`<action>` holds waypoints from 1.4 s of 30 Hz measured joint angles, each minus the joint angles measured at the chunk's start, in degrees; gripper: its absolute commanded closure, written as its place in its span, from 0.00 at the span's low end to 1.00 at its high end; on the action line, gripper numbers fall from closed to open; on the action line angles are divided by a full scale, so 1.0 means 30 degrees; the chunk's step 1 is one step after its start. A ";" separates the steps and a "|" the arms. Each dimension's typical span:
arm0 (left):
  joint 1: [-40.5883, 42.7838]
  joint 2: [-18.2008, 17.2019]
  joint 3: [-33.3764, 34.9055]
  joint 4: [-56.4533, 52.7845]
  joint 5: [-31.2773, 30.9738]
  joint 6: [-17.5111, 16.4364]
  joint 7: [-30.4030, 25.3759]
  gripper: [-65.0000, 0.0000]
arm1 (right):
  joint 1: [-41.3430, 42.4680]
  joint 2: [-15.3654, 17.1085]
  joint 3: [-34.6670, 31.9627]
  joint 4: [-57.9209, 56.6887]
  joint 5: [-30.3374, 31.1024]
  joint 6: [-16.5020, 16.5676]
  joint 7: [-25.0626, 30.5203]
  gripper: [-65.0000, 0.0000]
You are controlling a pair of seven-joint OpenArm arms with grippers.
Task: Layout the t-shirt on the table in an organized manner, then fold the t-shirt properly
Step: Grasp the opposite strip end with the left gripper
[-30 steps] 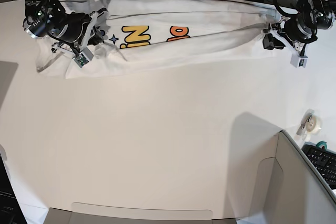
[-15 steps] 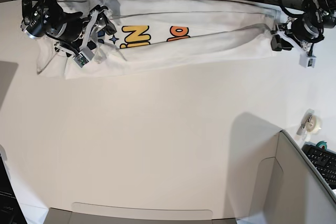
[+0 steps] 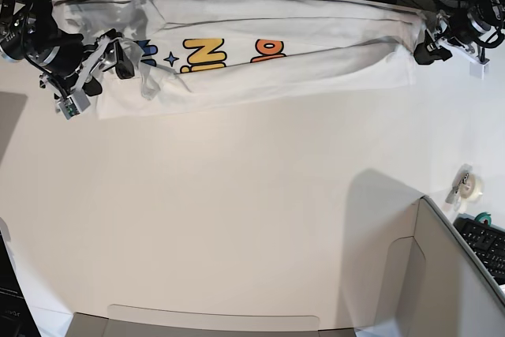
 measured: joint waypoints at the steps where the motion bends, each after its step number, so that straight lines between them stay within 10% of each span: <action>1: -0.0051 -0.0160 0.0015 -0.0379 -0.0525 -0.0022 0.0022 0.54 | 0.0022 -0.0029 0.0168 0.0000 0.0029 -0.0007 0.0015 0.32; 31: -0.0160 -0.0262 0.2980 -0.0495 -0.3978 -0.0153 0.1931 0.55 | -0.0036 -0.0590 0.0255 -0.0444 0.0015 -0.0007 0.0015 0.32; 37: -0.0146 -0.0262 0.3045 -0.0546 -0.3446 -0.0007 0.2142 0.97 | -0.0029 -0.0590 0.0277 -0.0444 0.0015 -0.0007 0.0007 0.32; 42: -0.0029 -0.0255 0.4058 0.0095 -0.3483 0.0036 0.2149 1.00 | -0.0015 -0.0590 0.0291 -0.0444 -0.0073 -0.0007 0.0015 0.32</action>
